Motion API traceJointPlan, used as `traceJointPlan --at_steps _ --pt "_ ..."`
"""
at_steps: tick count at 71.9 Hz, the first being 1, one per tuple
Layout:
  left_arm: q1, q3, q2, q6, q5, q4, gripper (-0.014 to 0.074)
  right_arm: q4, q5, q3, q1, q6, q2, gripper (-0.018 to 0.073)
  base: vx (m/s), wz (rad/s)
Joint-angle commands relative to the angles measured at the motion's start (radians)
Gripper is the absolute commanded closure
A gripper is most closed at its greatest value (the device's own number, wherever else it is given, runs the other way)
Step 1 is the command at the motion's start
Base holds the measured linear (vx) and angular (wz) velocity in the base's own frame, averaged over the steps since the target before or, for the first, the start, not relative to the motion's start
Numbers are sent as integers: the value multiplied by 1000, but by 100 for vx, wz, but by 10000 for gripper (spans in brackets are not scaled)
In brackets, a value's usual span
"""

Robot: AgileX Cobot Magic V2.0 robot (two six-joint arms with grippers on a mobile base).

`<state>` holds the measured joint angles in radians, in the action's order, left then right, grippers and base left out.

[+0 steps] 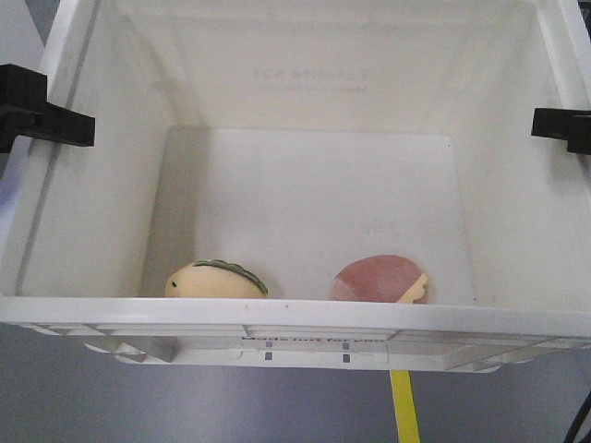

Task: Place moving items into box and shelve
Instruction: 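Keep holding the tote level with both grippers during driving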

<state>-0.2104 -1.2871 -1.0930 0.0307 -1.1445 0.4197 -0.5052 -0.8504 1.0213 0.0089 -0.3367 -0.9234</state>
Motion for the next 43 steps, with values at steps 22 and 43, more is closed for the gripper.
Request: traceJointPlan --at_steps 22,43 --pt "-2 -36 21 -22 137 88 596 -89 99 44 1 -26 9 565 59 -9" --pt "-2 -36 24 -22 135 89 596 -88 99 44 1 -26 10 565 55 -1"
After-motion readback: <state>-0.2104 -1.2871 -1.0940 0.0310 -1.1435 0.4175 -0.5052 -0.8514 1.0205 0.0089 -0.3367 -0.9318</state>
